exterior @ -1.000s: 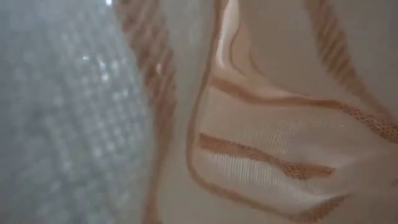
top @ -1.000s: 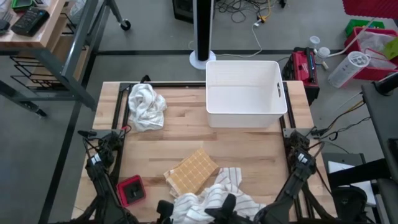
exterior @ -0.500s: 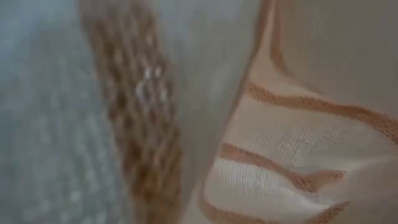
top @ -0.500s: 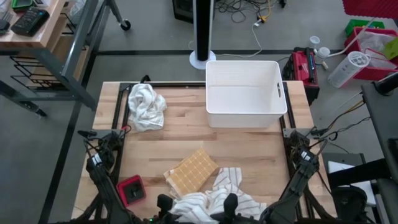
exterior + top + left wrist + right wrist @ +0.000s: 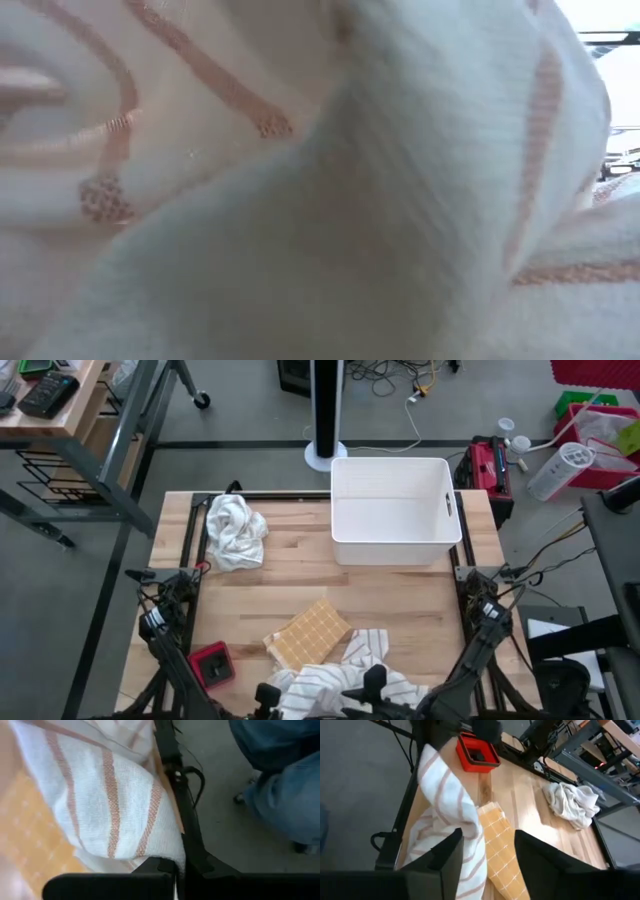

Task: Fold towel
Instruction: Fold the white kitchen towel

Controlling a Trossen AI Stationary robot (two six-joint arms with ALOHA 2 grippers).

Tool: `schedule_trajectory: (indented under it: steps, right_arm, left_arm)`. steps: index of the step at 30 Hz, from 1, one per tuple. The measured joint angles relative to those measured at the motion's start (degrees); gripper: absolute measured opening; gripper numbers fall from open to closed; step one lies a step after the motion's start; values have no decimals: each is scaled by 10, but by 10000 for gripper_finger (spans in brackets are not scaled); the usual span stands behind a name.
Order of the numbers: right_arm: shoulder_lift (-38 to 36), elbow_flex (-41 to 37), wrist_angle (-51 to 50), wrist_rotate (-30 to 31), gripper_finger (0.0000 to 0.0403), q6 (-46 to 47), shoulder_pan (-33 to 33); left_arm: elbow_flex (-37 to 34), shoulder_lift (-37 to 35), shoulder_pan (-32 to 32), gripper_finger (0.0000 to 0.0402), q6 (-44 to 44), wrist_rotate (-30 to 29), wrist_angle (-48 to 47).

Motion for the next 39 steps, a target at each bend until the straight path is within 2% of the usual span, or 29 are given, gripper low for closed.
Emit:
schedule_trajectory:
  steps: [3,6,10,13,18,24,27,33,36,39]
  right_arm:
    - [0,-18,21,-5,188,0,-7]
    - [0,-45,82,-36,199,-25,-17]
    - [0,-96,208,-94,206,-99,-34]
    - [1,-125,265,-137,208,-137,-51]
    - [1,-151,291,-194,207,-139,-85]
    - [2,-197,394,-292,208,-150,-135]
    - [0,-214,437,-371,210,-133,-159]
    - [2,-253,423,-561,192,-43,-167]
    - [0,-273,424,-599,176,6,-156]
    - [2,-276,424,-611,160,9,-140]
  left_arm:
    - [-27,0,-1,0,0,39,52]
    - [-47,0,-7,0,4,62,83]
    - [-70,-1,-20,0,3,44,111]
    - [-84,-1,-25,0,0,25,117]
    - [-97,-1,-32,0,-3,35,123]
    - [-108,-1,-33,0,-8,42,163]
    - [-109,-1,-32,0,-18,33,168]
    - [-112,-1,-38,0,-54,38,167]
    - [-113,-1,-39,0,-60,39,166]
    - [-113,-1,-37,0,-60,38,168]
